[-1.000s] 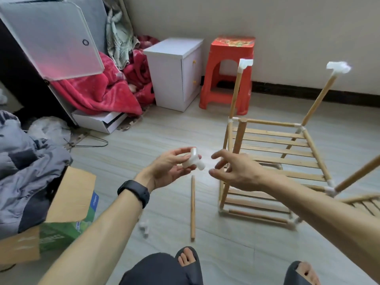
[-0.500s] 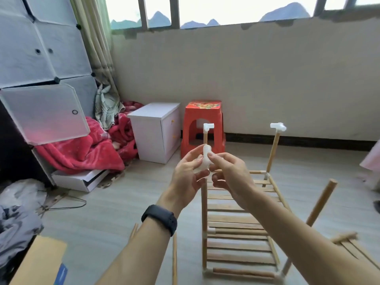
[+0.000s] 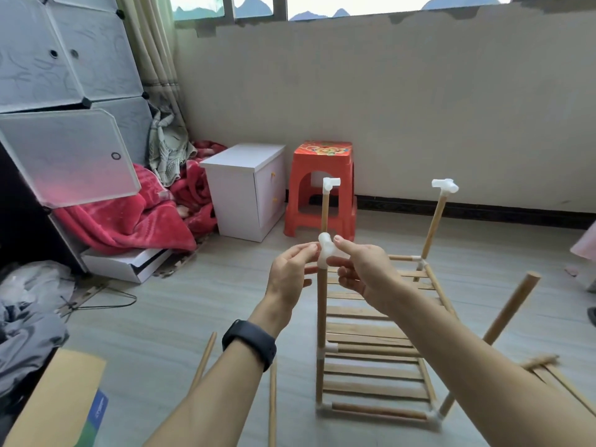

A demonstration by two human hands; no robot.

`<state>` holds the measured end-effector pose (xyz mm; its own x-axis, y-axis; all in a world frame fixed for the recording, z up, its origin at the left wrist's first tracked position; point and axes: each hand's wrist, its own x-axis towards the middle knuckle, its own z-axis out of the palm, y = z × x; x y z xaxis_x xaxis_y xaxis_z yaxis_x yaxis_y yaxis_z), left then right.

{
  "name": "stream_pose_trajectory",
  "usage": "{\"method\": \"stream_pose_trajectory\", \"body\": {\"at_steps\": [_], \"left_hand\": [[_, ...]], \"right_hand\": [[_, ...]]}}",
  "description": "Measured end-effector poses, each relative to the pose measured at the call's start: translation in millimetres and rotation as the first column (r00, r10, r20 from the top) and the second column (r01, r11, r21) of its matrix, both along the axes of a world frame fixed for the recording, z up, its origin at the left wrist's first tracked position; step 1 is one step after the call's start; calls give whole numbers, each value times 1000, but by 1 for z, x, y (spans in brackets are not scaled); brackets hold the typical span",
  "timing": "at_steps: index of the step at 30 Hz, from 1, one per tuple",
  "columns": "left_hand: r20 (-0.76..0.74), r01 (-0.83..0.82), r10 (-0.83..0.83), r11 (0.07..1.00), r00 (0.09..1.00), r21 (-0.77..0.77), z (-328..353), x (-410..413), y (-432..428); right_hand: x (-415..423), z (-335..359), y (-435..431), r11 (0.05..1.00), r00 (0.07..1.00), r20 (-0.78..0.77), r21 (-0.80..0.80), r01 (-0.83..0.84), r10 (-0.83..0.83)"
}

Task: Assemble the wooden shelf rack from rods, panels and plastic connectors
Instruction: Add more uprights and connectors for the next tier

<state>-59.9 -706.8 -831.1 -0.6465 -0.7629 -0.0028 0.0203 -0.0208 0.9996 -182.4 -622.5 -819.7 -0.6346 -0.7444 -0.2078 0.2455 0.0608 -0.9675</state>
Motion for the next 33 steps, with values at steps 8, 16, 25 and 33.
{"method": "stream_pose_trajectory", "body": {"at_steps": [8, 16, 25, 33], "left_hand": [[-29, 65, -65, 998, 997, -2, -4, -1, -3], [-36, 52, -53, 998, 998, -30, -8, -11, -1], [-77, 41, -43, 999, 996, -23, -15, -17, 2], [-69, 50, -53, 998, 996, -41, -21, -16, 2]], "right_hand": [[3, -3, 5, 999, 979, -201, 0, -34, 33], [-1, -8, 7, 1000, 979, -202, 17, 22, -18], [-6, -18, 13, 998, 940, -339, -51, 28, -44], [3, -19, 16, 997, 942, -329, -37, 63, -72]]}}
